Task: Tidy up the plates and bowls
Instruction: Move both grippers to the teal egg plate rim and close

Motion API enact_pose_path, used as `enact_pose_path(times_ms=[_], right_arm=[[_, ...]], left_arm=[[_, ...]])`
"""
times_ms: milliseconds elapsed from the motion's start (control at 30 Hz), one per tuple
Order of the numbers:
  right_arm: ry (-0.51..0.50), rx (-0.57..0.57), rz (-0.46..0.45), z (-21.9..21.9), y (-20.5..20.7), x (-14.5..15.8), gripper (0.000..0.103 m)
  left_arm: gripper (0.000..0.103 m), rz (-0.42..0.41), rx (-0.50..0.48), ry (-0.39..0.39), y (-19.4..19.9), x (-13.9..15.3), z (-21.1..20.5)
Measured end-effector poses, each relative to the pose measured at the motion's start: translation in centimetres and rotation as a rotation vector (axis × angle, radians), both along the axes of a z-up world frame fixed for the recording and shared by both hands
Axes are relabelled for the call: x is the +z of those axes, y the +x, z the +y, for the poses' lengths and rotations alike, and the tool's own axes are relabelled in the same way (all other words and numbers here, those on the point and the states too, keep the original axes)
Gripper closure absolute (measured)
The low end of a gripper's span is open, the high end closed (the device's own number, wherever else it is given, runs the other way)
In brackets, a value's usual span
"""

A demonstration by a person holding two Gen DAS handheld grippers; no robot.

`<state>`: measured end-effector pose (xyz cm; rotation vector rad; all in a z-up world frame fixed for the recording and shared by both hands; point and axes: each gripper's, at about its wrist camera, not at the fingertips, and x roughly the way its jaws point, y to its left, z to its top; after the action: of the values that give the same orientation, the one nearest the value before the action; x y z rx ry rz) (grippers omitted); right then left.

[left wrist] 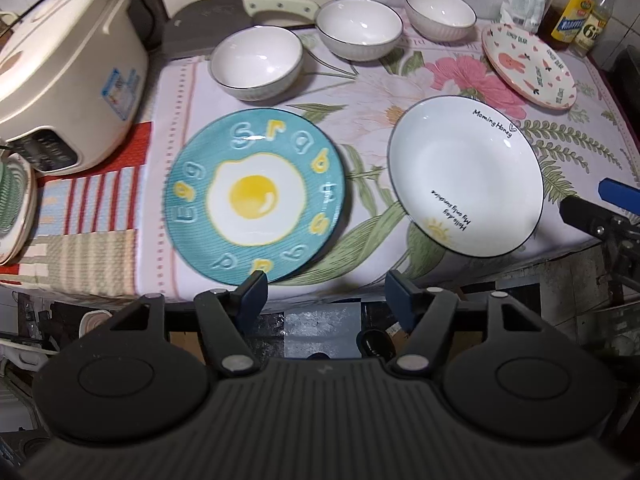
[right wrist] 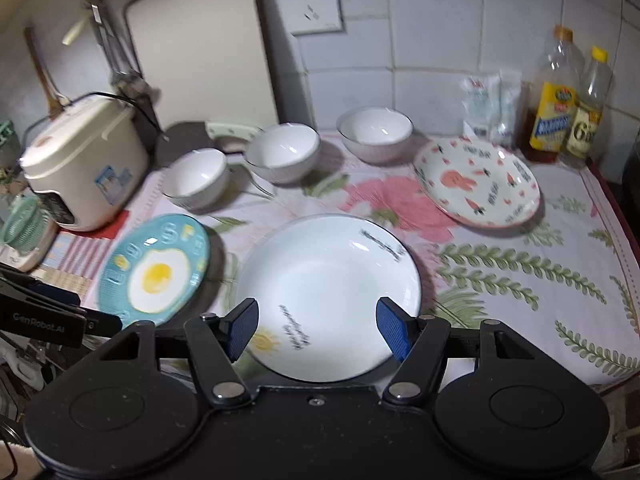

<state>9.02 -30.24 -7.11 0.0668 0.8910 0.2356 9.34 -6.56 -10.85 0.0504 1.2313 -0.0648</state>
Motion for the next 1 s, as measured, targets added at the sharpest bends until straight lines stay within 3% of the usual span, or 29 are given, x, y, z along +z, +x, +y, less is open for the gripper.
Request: enact_pose_path(times_ms=[167, 500, 667, 900, 1000], right_arm=[[0.011, 0.033, -0.06, 2.6, -1.8, 1.9, 0.033], [0.027, 0.107, -0.132, 8.2, -3.6, 3.3, 0.032], [0.022, 0.152, -0.155, 10.7, -3.1, 2.9, 0.032], [0.021, 0.16, -0.304, 12.8, -2.8, 1.9, 0.032], [0.003, 0.191, -0.324, 13.9, -2.2, 0.8, 0.032]], left_arm=[[0.036, -0.01, -0.029, 0.03, -1.4, 1.5, 2.0], [0.027, -0.086, -0.046, 0.001, -2.5, 3.6, 6.0], [0.026, -0.092, 0.04, -0.028, -2.2, 3.1, 9.2], [0.027, -0.133, 0.129, -0.077, -1.5, 1.7, 12.9], [0.027, -0.172, 0.157, -0.07, -1.2, 0.9, 13.7]])
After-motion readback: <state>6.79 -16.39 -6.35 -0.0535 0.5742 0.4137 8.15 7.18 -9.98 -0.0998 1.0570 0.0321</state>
